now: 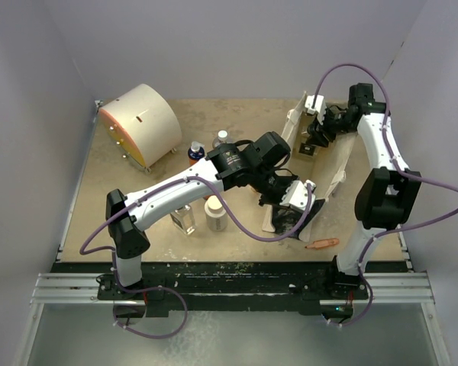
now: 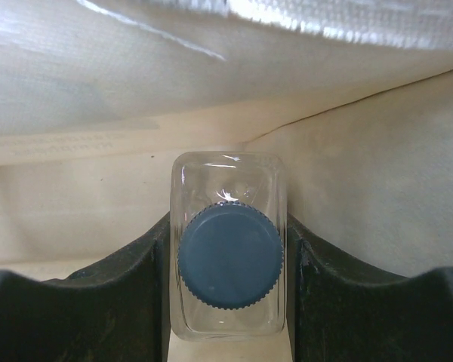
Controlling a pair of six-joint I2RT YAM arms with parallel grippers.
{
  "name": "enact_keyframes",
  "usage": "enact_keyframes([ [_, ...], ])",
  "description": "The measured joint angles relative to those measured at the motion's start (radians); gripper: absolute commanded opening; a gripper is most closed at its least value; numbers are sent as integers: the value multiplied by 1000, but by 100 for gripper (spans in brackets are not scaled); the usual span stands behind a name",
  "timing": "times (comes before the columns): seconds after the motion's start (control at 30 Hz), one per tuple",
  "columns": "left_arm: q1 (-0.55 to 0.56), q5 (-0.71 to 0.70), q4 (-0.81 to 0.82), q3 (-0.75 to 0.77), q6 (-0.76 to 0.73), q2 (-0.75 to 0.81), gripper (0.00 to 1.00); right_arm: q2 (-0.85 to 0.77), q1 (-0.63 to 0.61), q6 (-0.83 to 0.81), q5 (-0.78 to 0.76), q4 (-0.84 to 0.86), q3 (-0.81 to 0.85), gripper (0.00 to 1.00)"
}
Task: Place the personal care products into the canvas bag
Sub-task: Place the care product in the canvas bag.
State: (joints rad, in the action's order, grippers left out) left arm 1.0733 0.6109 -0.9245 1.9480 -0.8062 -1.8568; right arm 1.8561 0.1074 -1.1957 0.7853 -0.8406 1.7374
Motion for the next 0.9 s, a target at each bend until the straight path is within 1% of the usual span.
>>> enact_keyframes([
  [0.37, 0, 1, 19, -16, 0, 4, 5, 69, 0, -1, -21, -2, -7, 16],
  [0.4, -2, 1, 24, -19, 0, 4, 5, 73, 0, -1, -23, -2, -7, 20],
  [0.43, -2, 2, 25, -20, 1, 4, 6, 73, 0, -1, -26, -1, -7, 22],
  [0.67, -2, 3, 42, -33, 2, 6, 7, 73, 0, 7, -39, 15, -11, 33],
  [0.7, -3, 3, 43, -33, 2, 6, 7, 73, 0, 8, -41, 16, -11, 40],
  [0.73, -3, 3, 43, -33, 2, 6, 7, 73, 0, 10, -43, 19, -11, 42],
  [0.9, -5, 3, 47, -34, 2, 6, 7, 73, 0, 20, -58, 27, -11, 46],
])
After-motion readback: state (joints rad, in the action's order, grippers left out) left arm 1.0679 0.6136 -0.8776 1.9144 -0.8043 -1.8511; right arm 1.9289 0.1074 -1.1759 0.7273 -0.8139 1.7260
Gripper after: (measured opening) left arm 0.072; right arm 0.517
